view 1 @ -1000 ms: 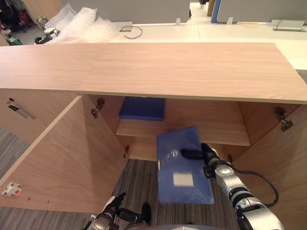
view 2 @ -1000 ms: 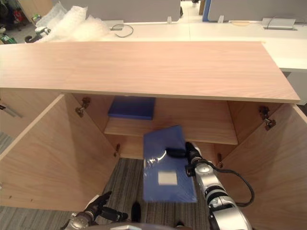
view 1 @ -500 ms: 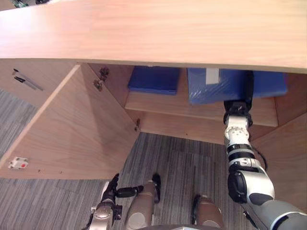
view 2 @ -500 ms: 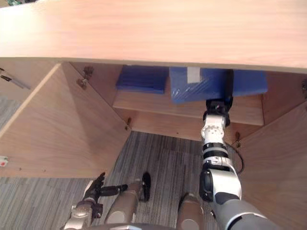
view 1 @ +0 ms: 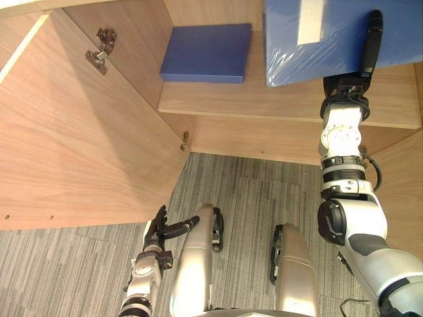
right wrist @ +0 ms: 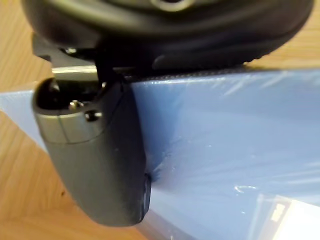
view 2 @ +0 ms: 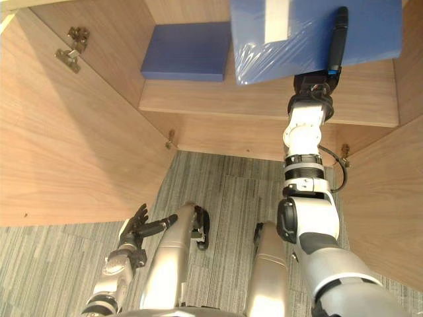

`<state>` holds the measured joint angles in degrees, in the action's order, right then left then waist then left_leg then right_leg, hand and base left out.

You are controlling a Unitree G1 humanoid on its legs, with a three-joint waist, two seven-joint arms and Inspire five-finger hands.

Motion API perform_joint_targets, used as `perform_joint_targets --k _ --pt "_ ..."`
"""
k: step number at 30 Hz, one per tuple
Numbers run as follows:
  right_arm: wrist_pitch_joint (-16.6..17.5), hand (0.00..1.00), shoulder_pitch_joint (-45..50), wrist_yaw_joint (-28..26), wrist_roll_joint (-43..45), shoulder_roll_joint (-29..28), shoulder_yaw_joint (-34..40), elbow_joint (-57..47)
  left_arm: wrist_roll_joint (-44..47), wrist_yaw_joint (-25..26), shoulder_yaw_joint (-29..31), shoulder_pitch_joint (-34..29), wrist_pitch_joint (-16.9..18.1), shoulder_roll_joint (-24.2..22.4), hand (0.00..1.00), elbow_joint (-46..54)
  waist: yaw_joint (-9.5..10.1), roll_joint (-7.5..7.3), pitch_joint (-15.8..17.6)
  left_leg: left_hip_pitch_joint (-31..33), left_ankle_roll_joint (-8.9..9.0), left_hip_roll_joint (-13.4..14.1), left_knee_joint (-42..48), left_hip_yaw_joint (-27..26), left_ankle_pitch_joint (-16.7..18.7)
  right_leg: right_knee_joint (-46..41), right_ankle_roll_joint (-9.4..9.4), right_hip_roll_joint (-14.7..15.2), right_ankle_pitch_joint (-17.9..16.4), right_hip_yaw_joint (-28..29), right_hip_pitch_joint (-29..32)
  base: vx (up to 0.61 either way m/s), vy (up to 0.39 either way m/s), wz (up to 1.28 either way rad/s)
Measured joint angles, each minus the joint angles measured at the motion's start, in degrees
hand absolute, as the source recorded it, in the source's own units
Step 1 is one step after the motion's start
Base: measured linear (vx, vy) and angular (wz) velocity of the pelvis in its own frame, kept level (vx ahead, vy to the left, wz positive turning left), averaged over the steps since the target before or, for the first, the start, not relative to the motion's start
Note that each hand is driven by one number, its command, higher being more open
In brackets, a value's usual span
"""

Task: Walk over to the cabinet, pick up the folder, carry it to the office cabinet, place the folder inside the office cabinet, then close the office cabinet door

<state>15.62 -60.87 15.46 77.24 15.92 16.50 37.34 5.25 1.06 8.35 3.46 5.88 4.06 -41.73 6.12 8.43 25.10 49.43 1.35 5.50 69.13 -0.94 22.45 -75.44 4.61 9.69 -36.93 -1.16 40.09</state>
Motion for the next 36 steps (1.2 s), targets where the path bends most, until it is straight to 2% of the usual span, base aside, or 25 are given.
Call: perform_joint_targets --k 5,10,11,15,17,21,24,36 --pt "5.0 0.0 -1.6 1.7 4.1 0.0 4.5 0.1 0.9 1.1 -0.1 0.4 0.0 -0.8 1.0 0.0 0.19 -0.35 0.2 0.3 0.0 -0.8 -0.2 0.4 0.0 -0.1 0.06 0.7 -0.4 -0.5 0.0 0.0 -0.008 0.09" --pt "8.3 0.0 -4.0 3.6 6.6 0.2 9.6 1.4 1.0 2.4 -0.1 0.6 -0.1 -1.2 1.0 0.0 0.18 -0.65 0.4 0.3 -0.1 -1.4 -1.0 0.4 -0.1 0.8 0.15 1.4 -0.4 -0.9 -0.3 0.02 0.013 0.06" --pt "8.8 1.0 -4.7 3.9 6.6 0.5 9.8 2.1 1.0 2.4 -0.1 0.6 -0.1 -1.2 1.0 0.0 0.1 -0.66 0.4 0.2 -0.11 -1.5 -1.2 0.4 -0.1 1.0 0.15 1.6 -0.4 -1.2 -0.5 0.03 0.016 0.07" --pt "9.0 1.0 -7.3 5.7 7.4 1.0 9.8 5.2 1.0 2.5 -0.2 0.6 -0.2 -1.2 1.0 -0.1 0.06 -0.69 0.4 -0.5 -0.1 -1.7 -2.0 0.8 -0.1 2.2 0.15 1.7 -0.4 -2.0 -1.7 0.03 0.001 0.08" --pt "7.7 1.0 -8.2 6.4 7.2 2.0 9.8 6.4 1.2 2.4 -0.2 0.6 -0.3 -1.2 1.0 -0.1 0.07 -0.7 0.4 -0.5 -0.1 -1.9 -2.2 1.3 -0.1 2.7 0.15 1.8 -0.4 -2.6 -2.2 0.03 0.0 0.12" --pt "2.3 1.0 -9.3 6.5 0.4 5.1 8.1 8.0 1.9 2.2 -0.4 0.6 -0.3 -1.2 1.0 -0.1 0.14 -0.91 0.6 -0.5 -0.13 -2.5 -2.5 1.7 -0.1 3.1 0.36 2.6 -0.5 -3.5 -2.8 0.03 0.007 0.12" --pt "-1.6 1.0 -11.6 6.3 -4.1 8.6 2.3 11.0 1.9 2.2 -0.4 0.6 -0.3 -1.2 1.0 -0.1 0.15 -0.98 0.7 -0.6 -0.13 -2.6 -2.6 1.7 -0.1 3.2 0.52 2.6 -0.6 -3.6 -3.0 0.01 0.004 0.01" --pt "-8.1 1.0 -12.8 4.8 -10.0 9.9 -5.9 19.6 2.1 1.8 -0.4 0.6 -0.2 -1.1 1.0 -0.1 0.12 -0.95 0.9 -0.5 -0.15 -3.0 -2.6 1.5 -0.1 3.3 0.74 3.1 -0.7 -3.6 -3.0 0.0 0.0 0.0"
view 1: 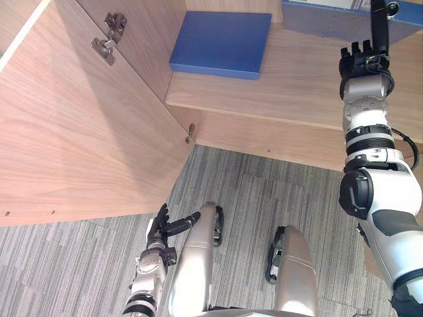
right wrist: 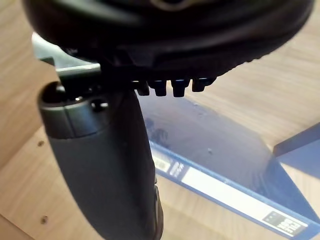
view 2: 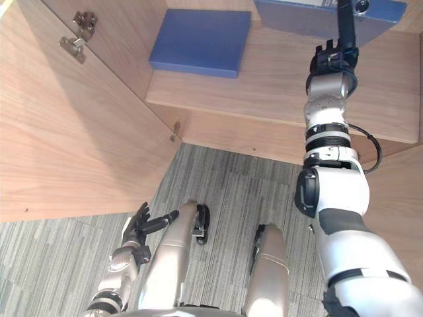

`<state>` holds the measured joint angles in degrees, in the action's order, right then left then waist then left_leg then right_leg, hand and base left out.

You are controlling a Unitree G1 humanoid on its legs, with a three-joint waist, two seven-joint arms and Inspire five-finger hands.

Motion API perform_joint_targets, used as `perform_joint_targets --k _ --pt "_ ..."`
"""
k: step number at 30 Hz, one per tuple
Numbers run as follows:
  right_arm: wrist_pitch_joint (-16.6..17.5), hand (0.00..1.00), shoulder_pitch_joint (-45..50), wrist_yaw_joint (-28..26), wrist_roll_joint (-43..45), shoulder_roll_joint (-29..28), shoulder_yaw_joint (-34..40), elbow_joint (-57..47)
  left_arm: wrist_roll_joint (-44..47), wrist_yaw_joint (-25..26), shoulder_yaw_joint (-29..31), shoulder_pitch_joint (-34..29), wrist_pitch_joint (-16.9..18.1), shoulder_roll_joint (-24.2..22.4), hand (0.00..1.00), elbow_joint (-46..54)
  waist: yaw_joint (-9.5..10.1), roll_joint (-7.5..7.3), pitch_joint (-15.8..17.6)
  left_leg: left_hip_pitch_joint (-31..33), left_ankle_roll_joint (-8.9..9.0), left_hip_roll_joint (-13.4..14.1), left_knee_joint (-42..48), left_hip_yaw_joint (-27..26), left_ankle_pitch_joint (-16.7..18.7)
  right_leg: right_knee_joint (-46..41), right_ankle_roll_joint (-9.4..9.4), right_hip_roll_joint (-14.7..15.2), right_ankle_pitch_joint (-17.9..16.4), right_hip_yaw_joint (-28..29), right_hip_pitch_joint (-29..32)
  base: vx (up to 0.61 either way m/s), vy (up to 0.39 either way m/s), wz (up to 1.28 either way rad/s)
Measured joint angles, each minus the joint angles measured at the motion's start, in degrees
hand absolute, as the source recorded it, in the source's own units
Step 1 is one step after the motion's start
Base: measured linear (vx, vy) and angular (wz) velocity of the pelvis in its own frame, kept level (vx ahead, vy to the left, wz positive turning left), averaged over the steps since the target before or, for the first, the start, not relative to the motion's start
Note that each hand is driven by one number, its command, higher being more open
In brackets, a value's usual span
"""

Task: Walk over to the cabinet, pick up the folder, carry it to the office cabinet, place the folder inside the office cabinet, then close the office cabinet door

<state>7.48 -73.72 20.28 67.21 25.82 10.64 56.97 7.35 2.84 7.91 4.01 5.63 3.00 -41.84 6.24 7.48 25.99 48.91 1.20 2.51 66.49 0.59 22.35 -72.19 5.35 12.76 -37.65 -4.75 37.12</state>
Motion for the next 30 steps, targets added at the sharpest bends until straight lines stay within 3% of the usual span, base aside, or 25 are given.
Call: perform_joint_targets --k 8,17,25,30 --pt "-7.1 1.0 0.2 -3.6 -8.1 2.1 -5.2 3.8 0.0 -1.0 0.0 0.0 0.0 0.7 1.0 0.0 -0.13 0.06 0.0 0.0 -0.03 0.1 0.0 0.0 0.0 0.0 -0.02 0.0 0.0 0.0 0.0 0.0 0.0 0.0" --pt "-15.6 1.0 5.1 -11.6 -34.3 5.9 -5.6 6.0 -0.4 -3.6 0.0 0.0 0.0 2.2 1.0 0.2 0.01 0.45 0.2 0.0 -0.29 0.1 0.1 -0.1 0.2 0.2 -0.02 0.0 0.0 -0.2 0.0 0.0 0.0 0.0" --pt "-16.6 1.0 8.1 -20.0 -59.1 8.3 -5.1 4.0 -1.4 -6.0 -0.2 0.0 -1.4 3.4 1.0 1.1 0.27 1.09 -0.2 -0.1 -0.47 0.2 0.1 0.0 0.3 0.7 -0.03 0.0 0.0 -0.6 -0.5 0.0 0.0 0.0" --pt "-13.4 1.0 12.8 -24.5 -76.2 8.3 -8.2 -0.1 -1.7 -7.2 -0.5 -0.2 -2.0 3.4 1.0 1.1 0.8 1.56 -0.5 -0.6 -0.49 0.3 -0.2 0.1 0.3 1.3 -0.03 0.0 0.0 -1.0 -1.3 0.0 0.0 0.0"
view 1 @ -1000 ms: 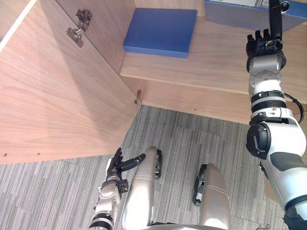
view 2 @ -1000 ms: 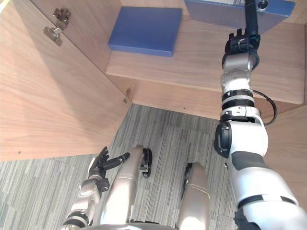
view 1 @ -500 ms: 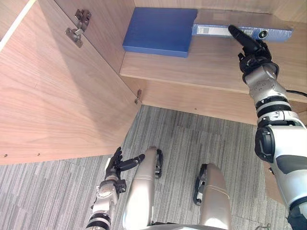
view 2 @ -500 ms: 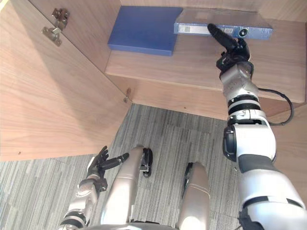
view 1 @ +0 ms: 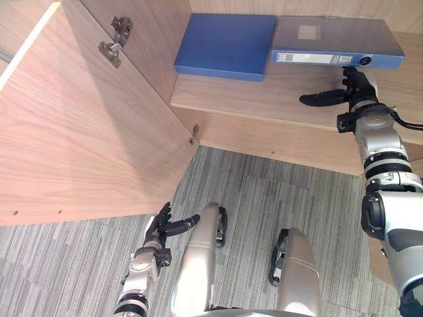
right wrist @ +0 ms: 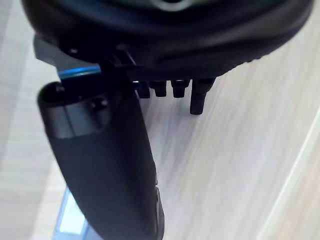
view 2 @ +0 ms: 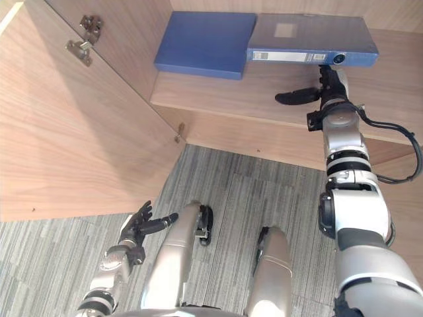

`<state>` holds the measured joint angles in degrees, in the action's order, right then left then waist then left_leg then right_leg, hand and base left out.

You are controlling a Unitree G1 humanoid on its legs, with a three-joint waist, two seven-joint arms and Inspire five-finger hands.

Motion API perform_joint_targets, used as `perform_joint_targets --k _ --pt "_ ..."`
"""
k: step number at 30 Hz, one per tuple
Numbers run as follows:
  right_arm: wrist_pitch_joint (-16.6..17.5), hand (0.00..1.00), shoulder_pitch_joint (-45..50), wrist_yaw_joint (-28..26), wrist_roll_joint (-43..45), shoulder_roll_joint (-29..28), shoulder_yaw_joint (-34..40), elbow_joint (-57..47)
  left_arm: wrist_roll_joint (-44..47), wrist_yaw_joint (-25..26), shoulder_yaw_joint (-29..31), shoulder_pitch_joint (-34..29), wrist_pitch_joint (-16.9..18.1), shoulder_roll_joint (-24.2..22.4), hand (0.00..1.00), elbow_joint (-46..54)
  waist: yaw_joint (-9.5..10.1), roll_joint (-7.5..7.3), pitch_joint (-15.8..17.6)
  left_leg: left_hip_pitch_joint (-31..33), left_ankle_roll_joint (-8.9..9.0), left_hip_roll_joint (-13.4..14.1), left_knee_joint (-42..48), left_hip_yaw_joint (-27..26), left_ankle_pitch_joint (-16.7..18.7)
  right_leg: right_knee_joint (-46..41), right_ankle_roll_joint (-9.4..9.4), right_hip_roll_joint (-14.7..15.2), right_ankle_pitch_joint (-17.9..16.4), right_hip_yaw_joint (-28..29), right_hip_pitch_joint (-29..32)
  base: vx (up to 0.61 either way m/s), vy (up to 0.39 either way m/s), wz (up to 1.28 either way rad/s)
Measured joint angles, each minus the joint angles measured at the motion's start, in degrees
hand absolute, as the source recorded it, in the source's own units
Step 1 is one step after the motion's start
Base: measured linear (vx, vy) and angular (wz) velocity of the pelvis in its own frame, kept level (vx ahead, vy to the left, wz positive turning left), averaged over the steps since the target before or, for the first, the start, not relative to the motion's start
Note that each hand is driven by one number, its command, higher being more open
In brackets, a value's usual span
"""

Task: Walk over to the cabinet, pick up the folder, carry it to the office cabinet, place the folder inside the office cabinet, then close the office cabinet door

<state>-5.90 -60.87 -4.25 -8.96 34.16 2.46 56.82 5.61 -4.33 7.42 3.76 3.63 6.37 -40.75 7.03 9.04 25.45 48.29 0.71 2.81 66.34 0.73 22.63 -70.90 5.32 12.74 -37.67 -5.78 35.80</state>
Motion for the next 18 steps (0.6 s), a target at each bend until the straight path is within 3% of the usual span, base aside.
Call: perform_joint_targets --k 2,8,12,18 --pt "1.4 1.0 2.5 -2.8 -3.7 0.2 -5.6 -1.6 -1.2 -0.2 -0.1 -0.1 -0.1 0.1 1.0 -0.1 0.03 -0.09 -0.7 -0.1 -0.06 0.1 -0.1 -0.1 0.0 0.4 -0.01 0.0 0.0 0.0 -0.2 0.0 0.0 0.0" --pt "3.7 1.0 5.1 -4.8 -7.0 2.5 -13.5 -3.3 -1.8 -1.1 -0.3 -0.2 -0.1 0.5 1.0 -0.2 0.21 -0.58 -1.2 -0.2 -0.09 0.2 -0.3 -0.3 0.1 0.7 -0.03 -0.1 0.1 0.3 -0.2 0.0 0.001 -0.01" --pt "4.3 1.0 6.9 -7.7 -7.0 2.3 -19.2 -3.0 -1.8 -1.1 -1.4 -0.5 -0.4 2.4 1.0 -1.3 0.54 -3.15 -2.7 -2.3 -0.06 1.2 -2.4 -1.6 0.1 3.0 -0.27 -0.6 0.7 0.9 -1.5 0.04 -0.002 -0.12" --pt "4.8 1.0 9.6 -8.6 -12.3 1.7 -23.1 -4.6 -1.8 -1.1 -1.9 -0.7 -0.5 3.1 1.0 -2.6 0.59 -4.53 -3.8 -3.9 -0.06 2.1 -4.3 -2.6 0.1 6.0 -0.11 -1.1 1.7 0.9 -3.2 0.05 0.019 -0.06"
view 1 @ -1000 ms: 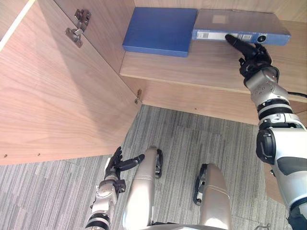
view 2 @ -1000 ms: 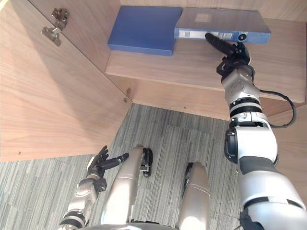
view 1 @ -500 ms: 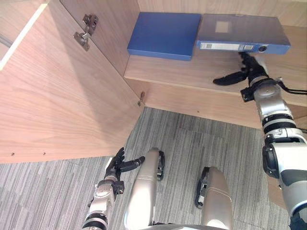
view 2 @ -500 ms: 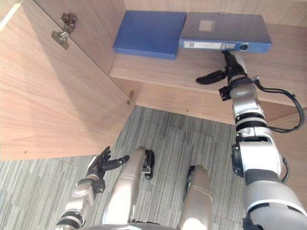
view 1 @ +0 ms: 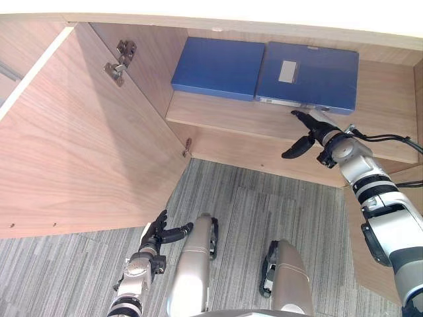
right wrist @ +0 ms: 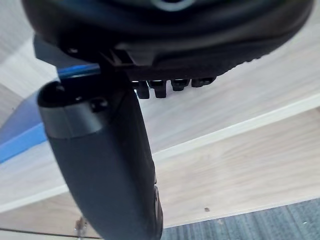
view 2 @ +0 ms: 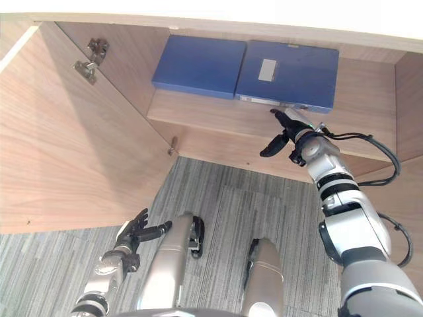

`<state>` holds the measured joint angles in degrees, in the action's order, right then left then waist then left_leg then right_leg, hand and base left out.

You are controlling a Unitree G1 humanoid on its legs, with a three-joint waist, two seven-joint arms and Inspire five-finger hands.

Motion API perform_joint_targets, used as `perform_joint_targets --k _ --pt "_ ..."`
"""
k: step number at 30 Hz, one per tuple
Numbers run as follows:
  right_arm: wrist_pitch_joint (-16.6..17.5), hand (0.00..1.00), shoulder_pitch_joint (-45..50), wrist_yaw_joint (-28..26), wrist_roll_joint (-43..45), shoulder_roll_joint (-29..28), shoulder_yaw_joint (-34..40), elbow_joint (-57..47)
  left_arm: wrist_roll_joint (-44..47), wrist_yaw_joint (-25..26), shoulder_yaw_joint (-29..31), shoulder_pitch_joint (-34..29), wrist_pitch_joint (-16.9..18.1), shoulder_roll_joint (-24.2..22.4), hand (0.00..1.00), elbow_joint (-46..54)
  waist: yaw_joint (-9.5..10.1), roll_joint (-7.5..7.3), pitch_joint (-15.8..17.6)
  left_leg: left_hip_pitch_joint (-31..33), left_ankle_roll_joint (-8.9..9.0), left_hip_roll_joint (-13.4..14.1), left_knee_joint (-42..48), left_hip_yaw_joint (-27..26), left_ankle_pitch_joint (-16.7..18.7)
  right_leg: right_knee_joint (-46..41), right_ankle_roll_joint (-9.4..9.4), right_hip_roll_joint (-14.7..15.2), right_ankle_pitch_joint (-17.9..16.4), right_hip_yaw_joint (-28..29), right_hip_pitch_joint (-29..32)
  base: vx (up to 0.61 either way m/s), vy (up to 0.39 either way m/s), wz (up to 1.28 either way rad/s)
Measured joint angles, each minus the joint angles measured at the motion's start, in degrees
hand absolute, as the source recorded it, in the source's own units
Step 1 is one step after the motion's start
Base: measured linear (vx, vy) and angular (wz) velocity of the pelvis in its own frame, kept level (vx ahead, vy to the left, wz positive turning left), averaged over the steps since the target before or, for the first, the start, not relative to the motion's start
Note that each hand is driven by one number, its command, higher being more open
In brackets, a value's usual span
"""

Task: Walk over to the cabinet, pick up the folder, carry it to the office cabinet, place the folder inside the office cabinet, then close the office cabinet door

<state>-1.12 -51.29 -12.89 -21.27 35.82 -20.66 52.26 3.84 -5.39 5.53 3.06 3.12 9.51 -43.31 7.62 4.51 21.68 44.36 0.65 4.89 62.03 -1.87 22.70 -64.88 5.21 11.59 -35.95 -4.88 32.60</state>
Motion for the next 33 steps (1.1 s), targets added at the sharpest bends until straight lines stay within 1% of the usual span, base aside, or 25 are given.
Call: perform_joint_targets --k 6,8,12,13,15,16,18,19,20,22,23,24,25,26,27,28,29,30,31,32,33 --pt "0.1 1.0 1.8 0.0 -3.5 -0.8 -3.4 -0.3 0.0 0.3 0.0 0.1 0.0 0.3 1.0 -2.1 0.01 -0.82 -0.4 -3.1 -0.07 1.4 -1.8 -1.3 0.2 3.0 0.1 -0.8 0.9 0.0 -3.1 0.03 0.024 -0.07" --pt "0.1 1.0 3.1 0.0 -4.2 -1.9 -3.8 -0.3 0.0 0.4 0.0 0.1 -0.1 0.3 1.0 -3.2 0.16 -1.37 -0.6 -4.8 -0.07 1.9 -3.2 -2.0 0.2 4.8 0.08 -1.2 1.7 0.2 -4.5 0.01 0.02 -0.12" --pt "0.2 1.0 5.4 0.0 -6.2 -2.9 -5.2 -0.4 0.0 0.4 -0.1 0.1 -0.2 0.2 1.0 -4.8 0.41 -1.89 -0.8 -8.2 -0.1 2.8 -6.0 -2.7 0.1 9.0 0.25 -2.0 3.5 -0.3 -7.9 0.02 0.036 -0.13" --pt "0.2 1.0 6.2 -0.2 -6.2 -3.4 -5.2 -0.4 -0.1 0.4 -0.1 0.0 -0.2 0.3 1.0 -5.4 0.44 -2.29 -1.1 -9.1 -0.12 2.9 -6.9 -2.9 0.0 10.3 0.31 -2.0 3.9 -0.5 -9.0 0.05 0.054 -0.09" --pt "0.1 1.0 9.1 -0.8 -7.6 -5.0 -5.2 -0.4 -0.4 0.4 -0.1 -0.2 -0.9 0.3 1.0 -6.2 0.56 -3.44 -1.7 -12.8 -0.19 3.1 -10.1 -3.7 -0.5 14.8 0.53 -2.0 5.6 -1.4 -12.7 0.08 0.056 -0.1" --pt "0.1 1.0 10.0 -1.1 -7.9 -5.5 -5.2 -0.4 -0.8 0.4 -0.1 -0.4 -1.1 0.3 1.0 -6.5 0.59 -3.69 -1.8 -13.8 -0.18 3.2 -11.1 -3.9 -0.7 16.1 0.56 -2.1 6.2 -1.5 -13.7 0.09 0.048 -0.12" --pt "0.1 1.0 13.1 -1.9 -8.1 -7.4 -5.2 -0.4 -2.6 0.4 -0.3 -1.0 -1.4 0.5 1.0 -7.2 0.55 -4.66 -2.7 -17.7 -0.07 3.6 -15.5 -4.7 -1.7 22.4 0.67 -2.6 9.0 -2.7 -18.0 0.1 0.041 -0.15" --pt "0.1 1.0 14.0 -2.2 -8.1 -7.9 -5.2 -0.4 -2.9 0.4 -0.5 -1.1 -1.4 0.5 1.0 -7.5 0.56 -4.9 -3.0 -18.7 -0.13 3.7 -16.8 -5.0 -2.1 24.4 0.65 -3.0 10.0 -2.9 -19.1 0.12 0.031 -0.18" --pt "-0.2 1.0 16.4 -4.0 -8.3 -9.5 -5.2 -0.1 -4.2 0.3 -1.1 -1.8 -1.7 0.7 1.0 -7.8 0.57 -5.75 -4.2 -21.4 0.05 3.9 -20.6 -5.6 -3.3 30.0 0.65 -3.6 12.5 -3.4 -22.3 0.11 0.02 -0.12" --pt "-0.1 1.0 19.9 -6.1 -8.4 -10.9 -5.3 1.0 -4.7 0.0 -2.5 -2.3 -2.0 1.0 1.0 -8.6 0.62 -6.3 -5.6 -24.3 0.21 3.8 -24.5 -5.8 -4.7 35.8 0.88 -4.2 15.5 -4.5 -26.1 0.15 0.009 -0.03" --pt "-0.1 1.0 22.7 -7.3 -8.4 -11.9 -5.3 2.0 -5.4 -0.2 -2.7 -2.8 -2.0 0.7 1.0 -8.9 0.57 -6.38 -6.1 -27.2 0.18 3.8 -27.2 -5.9 -5.6 39.2 1.25 -4.7 17.9 -5.0 -29.0 0.16 -0.006 0.02" --pt "0.0 1.0 24.0 -7.8 -8.4 -12.3 -5.3 2.4 -6.0 -0.3 -3.0 -3.0 -2.0 0.8 1.0 -8.9 0.53 -6.41 -6.2 -28.5 0.27 3.8 -28.3 -5.9 -5.9 40.2 1.26 -4.9 18.9 -5.1 -30.3 0.12 -0.017 0.02" --pt "0.0 1.0 26.5 -8.4 -8.4 -12.9 -5.3 3.2 -7.0 -0.3 -3.3 -3.2 -2.0 0.9 1.0 -9.4 0.23 -6.34 -6.9 -30.3 0.18 3.9 -29.9 -5.8 -6.4 40.3 1.27 -5.3 20.4 -5.3 -31.3 0.09 -0.032 0.01" --pt "0.1 1.0 28.7 -8.4 -8.4 -13.3 -5.2 3.6 -7.7 -0.2 -3.7 -3.6 -2.0 0.8 1.0 -9.9 -0.23 -5.6 -7.4 -31.9 -0.08 4.9 -30.7 -5.5 -6.5 37.1 1.39 -5.9 21.6 -5.2 -30.3 0.09 -0.06 -0.04" --pt "0.2 1.0 29.9 -8.4 -8.4 -13.3 -5.2 3.6 -8.4 -0.1 -4.2 -3.7 -2.0 0.5 1.0 -10.2 -0.4 -5.01 -7.8 -32.3 -0.11 5.9 -30.7 -5.3 -6.5 36.4 1.12 -6.6 20.2 -5.0 -29.3 0.07 -0.062 -0.16" --pt "0.6 1.0 31.8 -8.2 -8.4 -13.5 -5.1 3.5 -9.1 0.0 -4.2 -3.8 -2.0 0.6 1.0 -11.0 -0.59 -4.66 -8.4 -32.9 -0.12 7.0 -30.4 -5.0 -6.5 45.3 0.5 -8.1 20.1 -4.2 -30.1 0.08 -0.153 -0.32" --pt "0.7 1.0 33.4 -7.5 -8.2 -14.1 -4.1 3.6 -9.5 0.3 -4.0 -3.6 -2.0 0.9 1.0 -11.5 -0.91 -5.14 -8.5 -32.9 0.34 5.9 -28.8 -2.0 -6.2 50.6 -0.61 -8.6 27.5 -2.8 -30.0 0.06 -0.161 -0.29" --pt "0.6 1.0 34.8 -6.4 -7.6 -14.4 -2.3 3.7 -10.0 0.7 -4.0 -3.3 -2.0 0.7 1.0 -12.0 -1.25 -4.54 -8.8 -32.8 0.45 5.7 -28.1 1.1 -6.1 51.0 -1.04 -9.3 28.1 -2.6 -30.5 0.07 -0.161 -0.46" --pt "0.0 1.0 37.4 -4.0 -5.9 -15.7 2.4 4.2 -10.7 1.4 -4.0 -3.6 -1.9 -0.4 1.0 -12.0 -1.33 -3.97 -9.6 -32.9 0.95 4.6 -27.8 7.4 -5.8 51.9 -1.34 -10.1 28.7 -1.0 -30.9 0.04 -0.048 -0.62" --pt "-0.1 1.0 39.3 -1.9 -3.4 -17.3 7.9 5.1 -11.2 1.8 -3.2 -3.5 -2.1 -1.1 1.0 -12.4 -2.07 -3.23 -10.2 -34.1 2.01 3.9 -29.4 12.1 -5.2 52.0 -1.52 -10.8 28.9 0.6 -30.4 0.04 -0.002 -0.72" --pt "-0.2 1.0 40.2 -0.8 -1.7 -18.2 10.9 5.6 -11.2 2.0 -3.0 -3.5 -2.2 -1.3 1.0 -12.8 -2.7 -2.97 -10.5 -35.0 2.41 3.8 -30.8 13.3 -5.0 51.9 -1.53 -11.0 29.0 1.1 -30.1 0.01 0.026 -0.65"
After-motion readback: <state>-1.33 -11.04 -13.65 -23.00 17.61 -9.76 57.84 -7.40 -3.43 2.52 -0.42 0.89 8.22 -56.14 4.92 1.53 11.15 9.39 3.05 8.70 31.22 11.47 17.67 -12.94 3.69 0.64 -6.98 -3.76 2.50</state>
